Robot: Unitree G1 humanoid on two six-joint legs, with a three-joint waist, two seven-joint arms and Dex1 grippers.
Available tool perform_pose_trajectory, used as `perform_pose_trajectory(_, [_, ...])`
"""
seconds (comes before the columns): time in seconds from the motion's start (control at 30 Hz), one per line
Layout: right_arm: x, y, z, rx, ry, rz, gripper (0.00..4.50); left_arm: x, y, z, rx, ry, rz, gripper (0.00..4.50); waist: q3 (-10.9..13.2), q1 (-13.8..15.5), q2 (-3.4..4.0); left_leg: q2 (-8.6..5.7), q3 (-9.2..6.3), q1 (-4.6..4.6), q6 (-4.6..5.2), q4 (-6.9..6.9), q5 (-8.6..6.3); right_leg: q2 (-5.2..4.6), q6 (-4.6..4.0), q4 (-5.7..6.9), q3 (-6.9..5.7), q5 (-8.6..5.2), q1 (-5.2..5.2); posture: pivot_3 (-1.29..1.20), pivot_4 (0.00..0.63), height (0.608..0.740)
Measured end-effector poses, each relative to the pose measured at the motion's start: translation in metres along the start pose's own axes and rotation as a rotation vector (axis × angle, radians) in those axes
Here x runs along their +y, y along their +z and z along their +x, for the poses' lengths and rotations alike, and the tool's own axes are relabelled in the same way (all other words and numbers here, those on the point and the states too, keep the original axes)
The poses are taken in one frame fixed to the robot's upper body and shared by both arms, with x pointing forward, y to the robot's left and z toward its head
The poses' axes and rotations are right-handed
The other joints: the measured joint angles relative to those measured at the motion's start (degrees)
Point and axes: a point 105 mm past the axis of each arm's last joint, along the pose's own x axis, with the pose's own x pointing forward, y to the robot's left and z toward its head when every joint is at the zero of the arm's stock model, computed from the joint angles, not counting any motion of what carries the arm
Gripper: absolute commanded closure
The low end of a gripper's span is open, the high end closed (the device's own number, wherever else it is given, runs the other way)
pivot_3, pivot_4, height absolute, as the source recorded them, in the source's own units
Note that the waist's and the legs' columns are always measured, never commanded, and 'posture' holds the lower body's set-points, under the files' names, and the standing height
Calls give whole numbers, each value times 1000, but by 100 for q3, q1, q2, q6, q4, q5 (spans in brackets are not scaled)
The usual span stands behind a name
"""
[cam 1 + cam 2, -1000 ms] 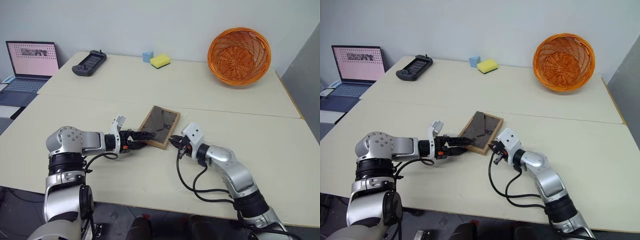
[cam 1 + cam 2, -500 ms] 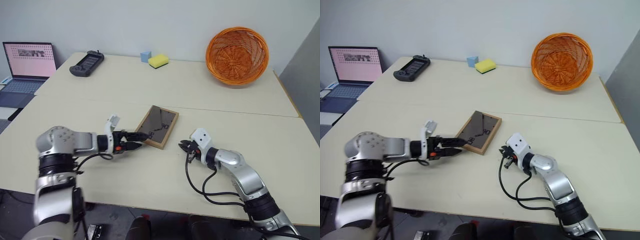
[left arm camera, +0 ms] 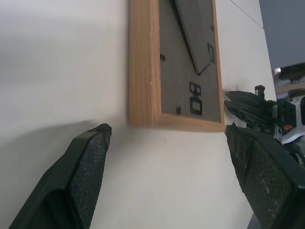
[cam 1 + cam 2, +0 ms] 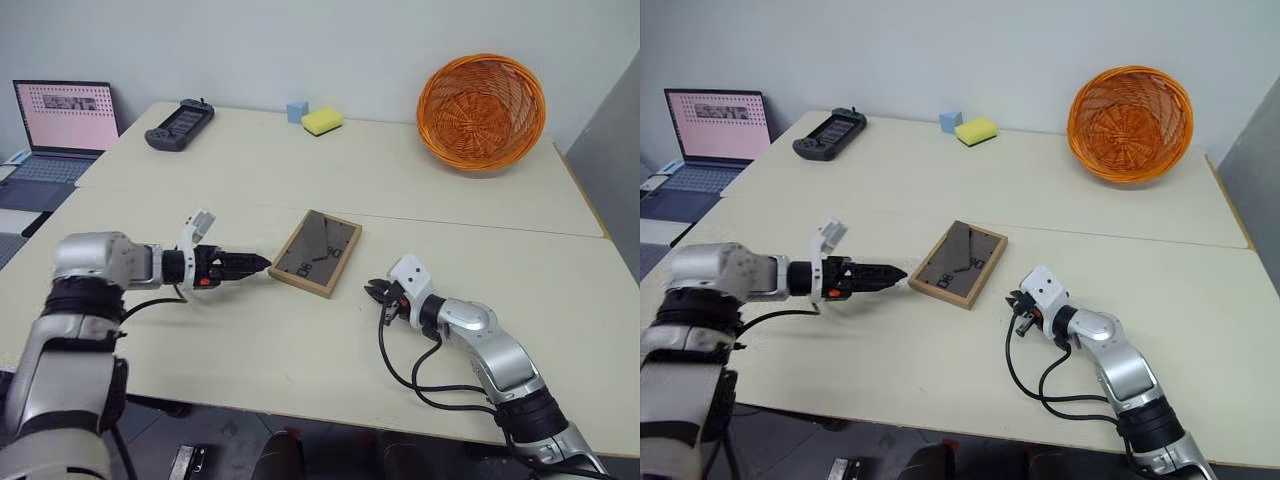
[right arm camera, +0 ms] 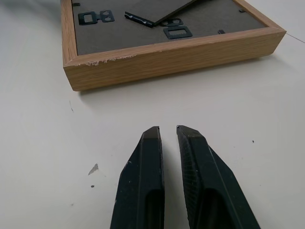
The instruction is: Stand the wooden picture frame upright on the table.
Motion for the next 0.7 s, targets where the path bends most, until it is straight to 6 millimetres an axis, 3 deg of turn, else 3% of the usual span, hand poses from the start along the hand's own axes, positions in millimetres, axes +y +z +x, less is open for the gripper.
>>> perform_pose_trajectory(0.17, [1, 0, -6, 0, -17, -5, 3925, -2, 3, 22, 61, -44, 62, 425, 1, -1, -2, 0, 0, -3, 1, 2, 0, 2, 0, 1, 0, -1, -3, 0, 150, 740])
perform_pose_trajectory(0.4, [-6, -7, -18, 28, -67, 7, 3925, 3, 15, 19, 38, -9, 104, 425, 2, -26, -3, 2, 3, -3, 1, 3, 0, 3, 1, 4, 5, -1, -5, 0, 150, 740])
perform_pose_trajectory(0.7, [-5, -6, -18, 22, -77, 18, 3925, 8, 14, 25, 51, 10, 153, 425, 1, -10, -3, 1, 2, -2, 1, 5, 0, 3, 0, 6, 3, -1, -2, 0, 150, 740])
